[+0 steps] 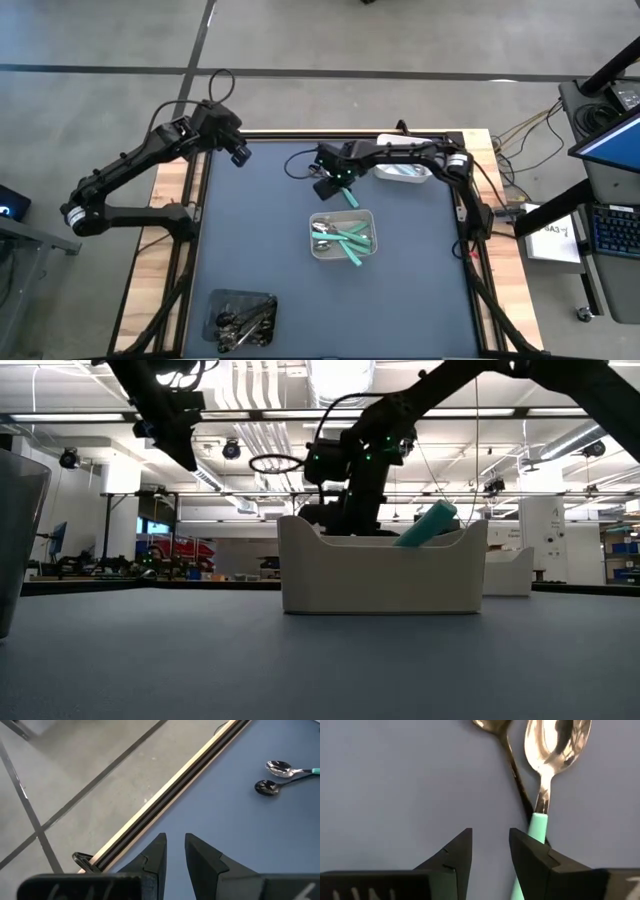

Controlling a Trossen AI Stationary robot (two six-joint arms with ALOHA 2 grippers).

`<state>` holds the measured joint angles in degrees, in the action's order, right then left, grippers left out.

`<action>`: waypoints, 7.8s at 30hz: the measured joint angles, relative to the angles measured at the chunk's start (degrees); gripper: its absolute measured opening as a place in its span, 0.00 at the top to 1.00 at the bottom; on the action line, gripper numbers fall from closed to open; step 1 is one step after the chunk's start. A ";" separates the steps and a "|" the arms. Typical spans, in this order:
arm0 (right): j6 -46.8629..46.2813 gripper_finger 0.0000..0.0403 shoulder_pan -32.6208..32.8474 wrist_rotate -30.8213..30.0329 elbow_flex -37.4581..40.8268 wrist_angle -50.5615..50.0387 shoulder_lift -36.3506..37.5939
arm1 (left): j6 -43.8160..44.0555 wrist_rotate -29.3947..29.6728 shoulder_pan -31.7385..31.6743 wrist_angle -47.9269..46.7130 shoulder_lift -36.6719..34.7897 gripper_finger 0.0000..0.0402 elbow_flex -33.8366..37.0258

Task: Sort silverware by color (type)
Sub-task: Put the green spoon into the gray bin, then put the black spoon into the black bin

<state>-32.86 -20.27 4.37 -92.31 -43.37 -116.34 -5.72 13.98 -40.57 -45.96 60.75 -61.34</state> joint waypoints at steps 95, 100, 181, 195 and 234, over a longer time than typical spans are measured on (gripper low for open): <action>-3.68 0.69 20.04 7.55 0.11 -15.62 14.56 | -22.27 -37.91 0.21 -5.61 9.07 0.87 0.15; -4.18 0.72 19.98 5.72 0.06 -18.45 17.15 | -30.26 -39.06 2.46 -1.35 14.58 0.87 0.22; -6.18 0.73 14.62 -15.04 0.31 -46.65 41.67 | -53.78 -11.26 10.18 -7.92 74.02 0.71 -48.26; -2.70 0.73 14.62 -15.03 0.39 -46.65 41.65 | -20.40 -7.93 9.81 -11.38 74.05 0.71 -47.92; 7.63 0.73 14.62 -15.83 0.39 -46.55 41.67 | 7.58 -8.92 16.05 -29.29 60.97 0.72 -34.75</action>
<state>-25.23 -5.65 -11.46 -91.92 -89.92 -74.67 1.85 5.05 -24.52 -75.25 121.72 -96.09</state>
